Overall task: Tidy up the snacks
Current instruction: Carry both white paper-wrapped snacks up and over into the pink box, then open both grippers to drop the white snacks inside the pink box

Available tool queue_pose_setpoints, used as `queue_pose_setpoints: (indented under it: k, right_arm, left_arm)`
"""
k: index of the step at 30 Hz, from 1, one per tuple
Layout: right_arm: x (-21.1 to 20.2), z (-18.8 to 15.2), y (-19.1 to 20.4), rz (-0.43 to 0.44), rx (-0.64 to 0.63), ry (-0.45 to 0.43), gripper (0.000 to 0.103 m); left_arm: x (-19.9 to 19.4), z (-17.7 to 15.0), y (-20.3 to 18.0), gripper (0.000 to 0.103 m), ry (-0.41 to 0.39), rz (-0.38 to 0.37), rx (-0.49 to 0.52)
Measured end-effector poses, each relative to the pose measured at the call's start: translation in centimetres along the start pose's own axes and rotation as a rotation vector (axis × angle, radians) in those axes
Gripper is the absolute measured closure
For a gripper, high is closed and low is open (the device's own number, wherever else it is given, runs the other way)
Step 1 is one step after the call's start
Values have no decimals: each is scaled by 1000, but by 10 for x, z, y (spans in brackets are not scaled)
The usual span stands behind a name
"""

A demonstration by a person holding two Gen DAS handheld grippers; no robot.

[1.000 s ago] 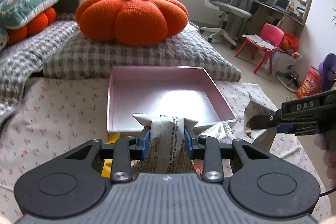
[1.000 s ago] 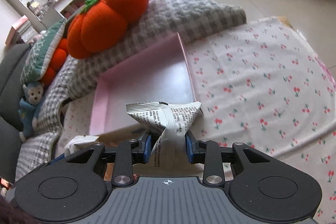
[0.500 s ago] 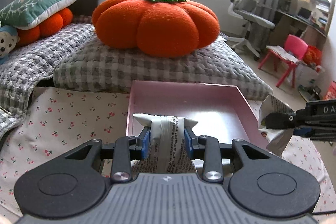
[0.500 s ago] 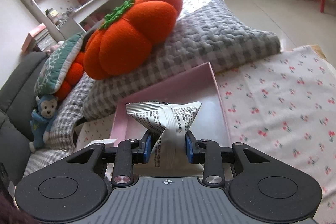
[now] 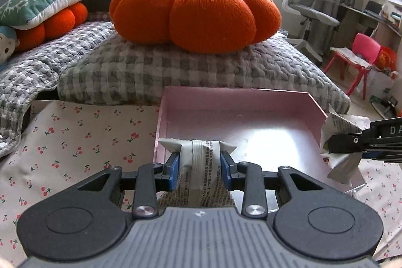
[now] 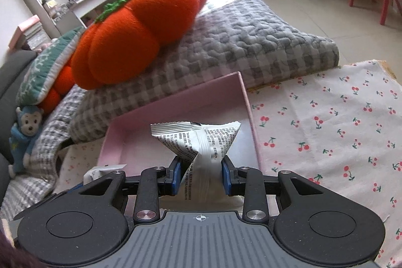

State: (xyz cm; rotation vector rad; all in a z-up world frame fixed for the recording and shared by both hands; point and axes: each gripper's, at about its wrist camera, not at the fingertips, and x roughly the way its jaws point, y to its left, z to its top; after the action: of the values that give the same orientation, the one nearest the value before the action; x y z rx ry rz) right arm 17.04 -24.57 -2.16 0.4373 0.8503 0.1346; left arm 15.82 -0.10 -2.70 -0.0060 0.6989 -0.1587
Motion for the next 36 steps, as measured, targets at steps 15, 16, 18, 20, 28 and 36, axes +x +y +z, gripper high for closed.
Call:
queue_pose_setpoints:
  k: [15, 16, 18, 20, 28, 36]
  right_arm:
    - [9, -5, -1, -28, -35, 35, 71]
    - [9, -5, -1, -28, -35, 37, 70]
    - [8, -5, -1, -27, -30, 38, 68]
    - [5, -3, -1, -16, -19, 42, 64]
    - [-19, 3, 0, 13, -14, -5, 36]
    - [-40, 2, 1, 1, -32, -12, 23]
  left_arm:
    - [-2, -1, 1, 73, 28, -23, -2]
    - [-2, -1, 0, 70, 32, -28, 1]
    - [-2, 0, -3, 66, 37, -34, 9]
    - [-2, 0, -7, 56, 45, -33, 26]
    - [-13, 2, -12, 28, 59, -51, 42]
    - [-30, 2, -16, 5, 68, -61, 42]
